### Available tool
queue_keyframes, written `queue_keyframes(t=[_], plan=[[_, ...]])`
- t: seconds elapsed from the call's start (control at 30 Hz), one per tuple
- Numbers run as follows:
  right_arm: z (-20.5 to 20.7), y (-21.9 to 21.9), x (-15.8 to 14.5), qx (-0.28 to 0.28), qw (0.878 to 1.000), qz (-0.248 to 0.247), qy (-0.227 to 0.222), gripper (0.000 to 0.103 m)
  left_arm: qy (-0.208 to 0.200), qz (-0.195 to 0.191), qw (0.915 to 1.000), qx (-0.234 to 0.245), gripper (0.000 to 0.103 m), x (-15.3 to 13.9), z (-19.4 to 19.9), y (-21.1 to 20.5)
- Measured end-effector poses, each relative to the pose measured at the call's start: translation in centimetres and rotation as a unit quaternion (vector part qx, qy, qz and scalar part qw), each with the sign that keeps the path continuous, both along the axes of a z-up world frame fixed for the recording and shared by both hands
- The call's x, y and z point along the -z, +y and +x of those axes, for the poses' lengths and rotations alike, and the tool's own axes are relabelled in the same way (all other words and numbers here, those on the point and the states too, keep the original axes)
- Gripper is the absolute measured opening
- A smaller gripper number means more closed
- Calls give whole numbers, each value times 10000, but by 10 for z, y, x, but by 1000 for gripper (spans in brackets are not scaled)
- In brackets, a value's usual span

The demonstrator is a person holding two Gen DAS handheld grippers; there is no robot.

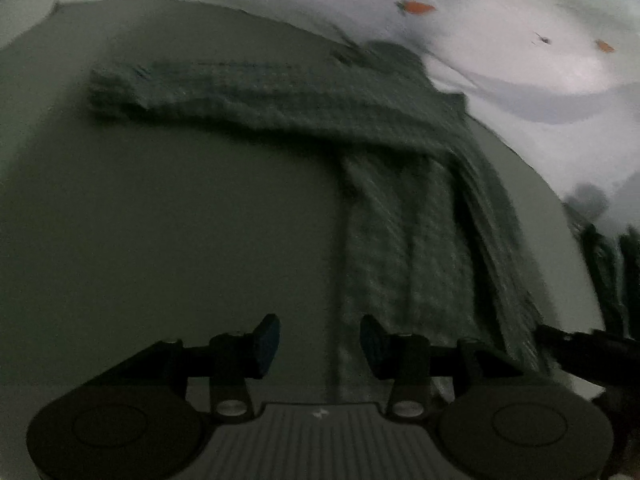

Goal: Fold clothes
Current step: 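Open both grippers and release the shirt onto the table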

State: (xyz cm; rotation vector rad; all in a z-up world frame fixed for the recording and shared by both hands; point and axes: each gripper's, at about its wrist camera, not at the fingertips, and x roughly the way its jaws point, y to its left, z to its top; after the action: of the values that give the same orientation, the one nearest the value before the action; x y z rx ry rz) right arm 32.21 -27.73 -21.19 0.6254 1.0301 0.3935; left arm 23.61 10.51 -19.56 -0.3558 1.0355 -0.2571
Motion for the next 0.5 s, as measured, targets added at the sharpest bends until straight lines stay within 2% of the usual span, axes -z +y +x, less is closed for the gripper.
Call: queue_keyframes(t=[0.17,0.33,0.5], plan=[[-25,-3,7,-120,9999,32,72,30,138,-178,9996,194,47,9,-28,-12],[-41,-11,5,-281,9996,10,71,31,281,-534,9980,174,47,16,-45,-10],[-54,-17,5,-505,9987,-35,70,31,388,-658,9969,204,47,21,-61,-14]])
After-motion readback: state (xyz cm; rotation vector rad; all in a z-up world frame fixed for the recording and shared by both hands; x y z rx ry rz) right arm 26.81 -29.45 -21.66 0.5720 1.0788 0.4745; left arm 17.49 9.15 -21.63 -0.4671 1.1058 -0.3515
